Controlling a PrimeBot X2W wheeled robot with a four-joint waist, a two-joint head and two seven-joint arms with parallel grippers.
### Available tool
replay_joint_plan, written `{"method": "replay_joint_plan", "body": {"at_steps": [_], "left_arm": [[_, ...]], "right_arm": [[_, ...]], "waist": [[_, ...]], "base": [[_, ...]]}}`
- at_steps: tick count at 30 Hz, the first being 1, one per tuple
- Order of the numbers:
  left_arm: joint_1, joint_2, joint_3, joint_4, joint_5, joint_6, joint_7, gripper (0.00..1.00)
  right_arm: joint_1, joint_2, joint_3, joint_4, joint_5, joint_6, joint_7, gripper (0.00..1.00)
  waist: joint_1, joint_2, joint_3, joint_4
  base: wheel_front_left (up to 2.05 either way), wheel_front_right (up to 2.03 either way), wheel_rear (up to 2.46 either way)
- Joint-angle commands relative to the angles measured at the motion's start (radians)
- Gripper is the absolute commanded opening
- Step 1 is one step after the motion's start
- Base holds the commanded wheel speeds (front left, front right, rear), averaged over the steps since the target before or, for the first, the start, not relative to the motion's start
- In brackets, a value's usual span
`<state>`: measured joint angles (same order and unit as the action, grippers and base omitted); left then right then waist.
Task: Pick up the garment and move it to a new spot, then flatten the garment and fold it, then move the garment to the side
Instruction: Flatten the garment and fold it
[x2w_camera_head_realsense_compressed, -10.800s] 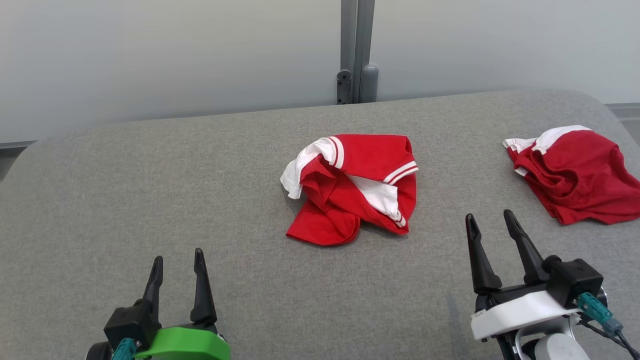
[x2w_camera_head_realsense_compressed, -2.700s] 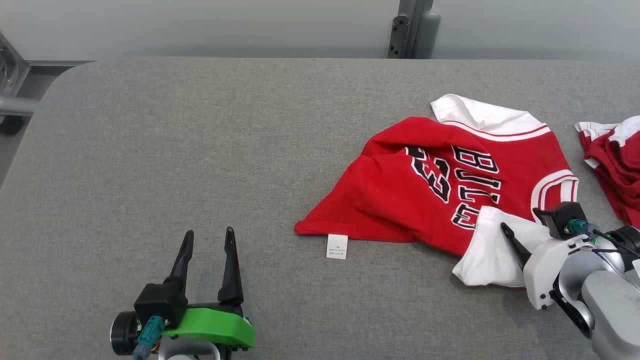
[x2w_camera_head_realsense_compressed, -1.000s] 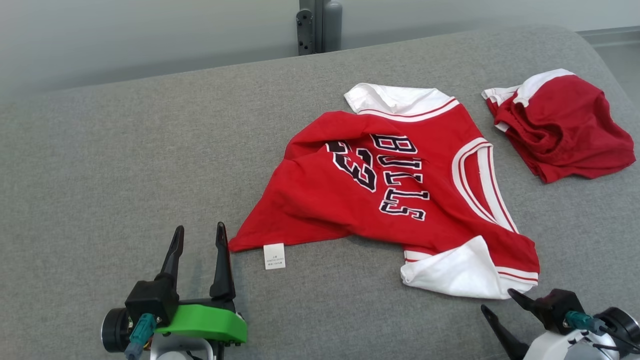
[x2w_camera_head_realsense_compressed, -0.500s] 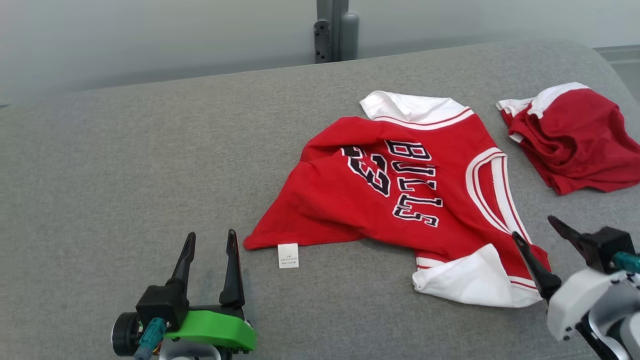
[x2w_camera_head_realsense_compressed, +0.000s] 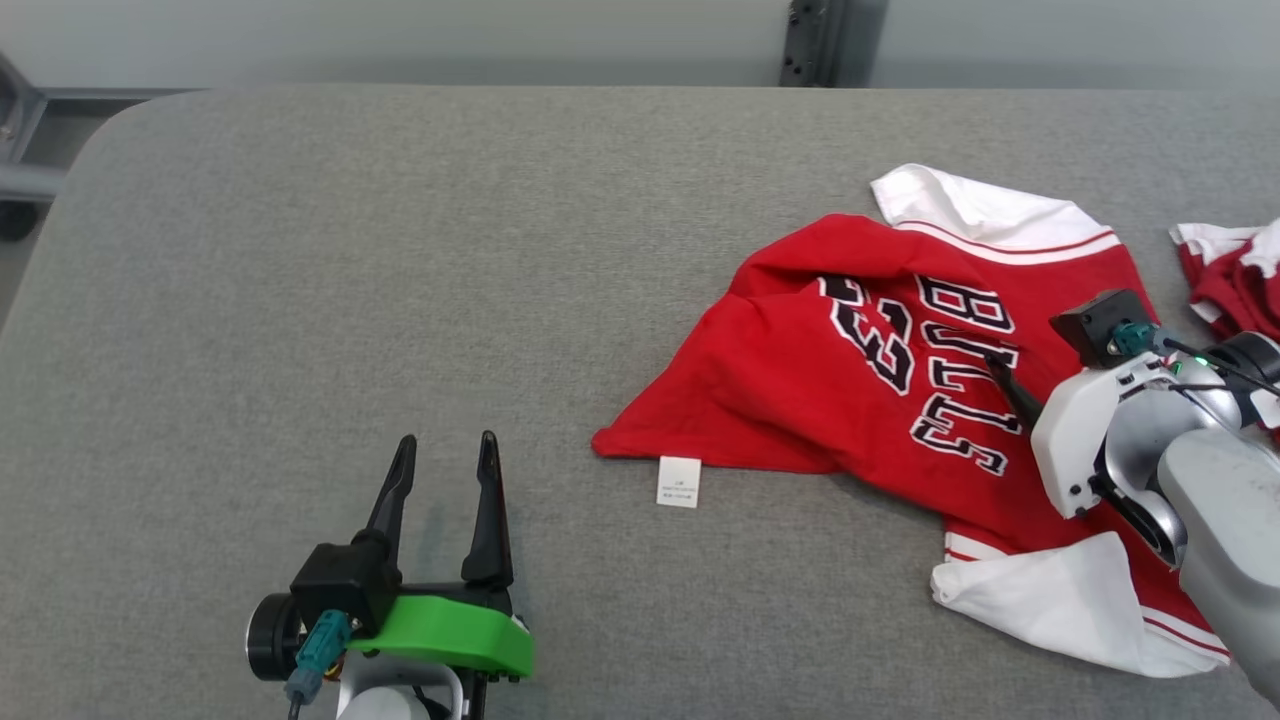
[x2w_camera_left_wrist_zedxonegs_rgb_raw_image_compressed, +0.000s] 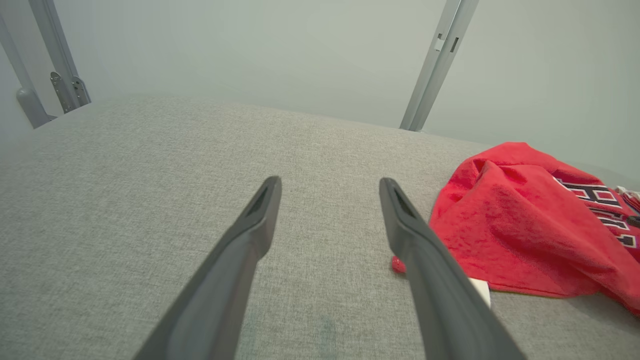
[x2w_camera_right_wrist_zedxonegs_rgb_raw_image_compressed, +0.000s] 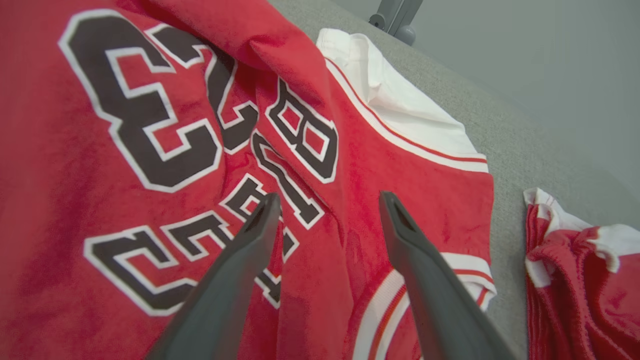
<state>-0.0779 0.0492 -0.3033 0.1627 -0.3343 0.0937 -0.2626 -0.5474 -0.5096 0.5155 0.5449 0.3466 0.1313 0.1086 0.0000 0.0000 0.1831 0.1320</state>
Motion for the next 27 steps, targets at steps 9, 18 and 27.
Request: {"method": "replay_joint_plan", "body": {"at_steps": [9,18,27], "left_arm": [[-0.034,0.003,-0.023,-0.014,-0.033,0.022,-0.003,1.0],[-0.044,0.002,-0.034,-0.022,-0.046,0.028,-0.003,1.0],[-0.059,0.003,-0.044,-0.027,-0.05,0.037,-0.003,1.0]], "right_arm": [[-0.17,-0.004,0.114,0.245,0.068,-0.001,0.03,0.0],[-0.37,0.002,0.113,0.344,0.016,-0.001,-0.119,0.0],[-0.53,0.06,0.02,0.47,-0.1,-0.001,-0.283,0.0]], "waist": [[0.0,0.0,0.089,0.164],[0.0,0.0,0.118,0.203],[0.0,0.0,0.148,0.233]], "base": [[0.0,0.0,0.0],[0.0,0.0,0.0],[0.0,0.0,0.0]]}}
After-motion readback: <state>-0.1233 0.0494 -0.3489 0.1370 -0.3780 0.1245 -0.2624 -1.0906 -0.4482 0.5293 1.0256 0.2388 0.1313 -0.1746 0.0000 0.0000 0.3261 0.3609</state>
